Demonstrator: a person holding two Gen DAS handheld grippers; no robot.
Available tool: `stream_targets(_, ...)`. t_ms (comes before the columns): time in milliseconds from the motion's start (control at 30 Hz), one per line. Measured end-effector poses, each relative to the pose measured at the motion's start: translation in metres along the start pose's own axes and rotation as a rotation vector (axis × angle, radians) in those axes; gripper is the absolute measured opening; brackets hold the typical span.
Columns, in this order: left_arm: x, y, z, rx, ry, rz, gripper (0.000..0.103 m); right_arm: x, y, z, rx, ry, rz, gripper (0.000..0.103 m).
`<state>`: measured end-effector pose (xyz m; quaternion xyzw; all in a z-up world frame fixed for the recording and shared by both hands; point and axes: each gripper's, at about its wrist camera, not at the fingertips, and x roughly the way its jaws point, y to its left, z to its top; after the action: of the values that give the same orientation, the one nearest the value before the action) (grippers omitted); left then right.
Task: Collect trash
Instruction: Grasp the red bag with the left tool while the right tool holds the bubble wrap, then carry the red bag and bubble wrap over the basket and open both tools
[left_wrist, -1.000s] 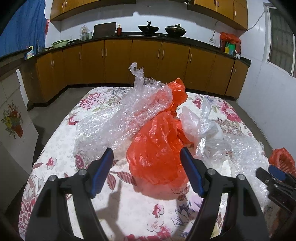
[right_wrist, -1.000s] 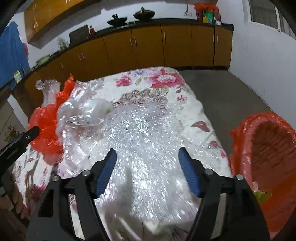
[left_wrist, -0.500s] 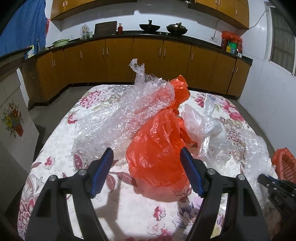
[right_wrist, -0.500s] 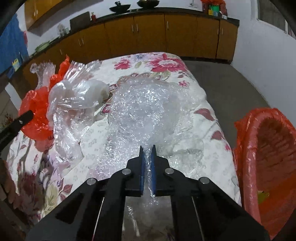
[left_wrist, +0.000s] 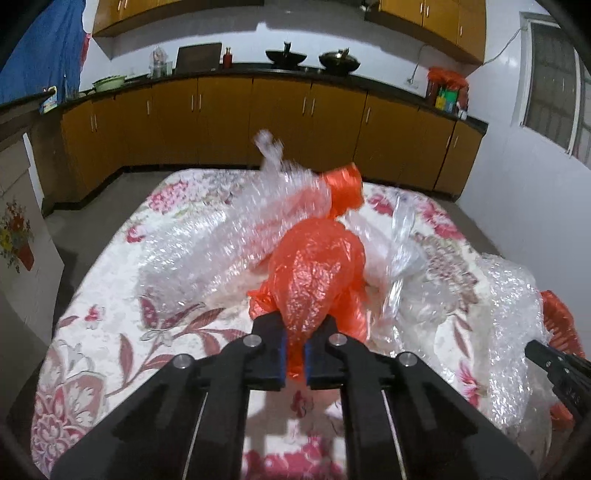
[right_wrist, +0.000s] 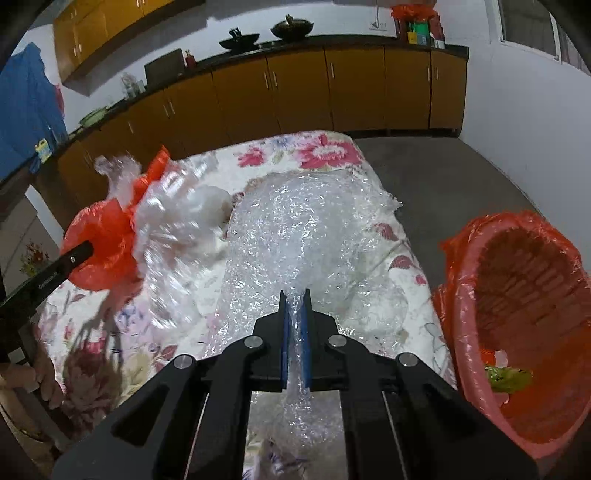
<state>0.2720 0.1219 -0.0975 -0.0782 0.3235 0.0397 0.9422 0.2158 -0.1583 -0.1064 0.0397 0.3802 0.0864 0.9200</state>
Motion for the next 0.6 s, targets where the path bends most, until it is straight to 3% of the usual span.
stream_targets(333, -0.071, 0.009, 0.001, -0.019, -0.092, -0.033, 0.007, -0.034, 0.007, 0.003, 0.001, -0.046, 0.03, 0.006)
stream_targets(600, -0.116, -0.009, 0.008, 0.004, -0.155, -0.088, 0.007, -0.069, 0.002, 0.007, 0.004, -0.107, 0.024, 0.006)
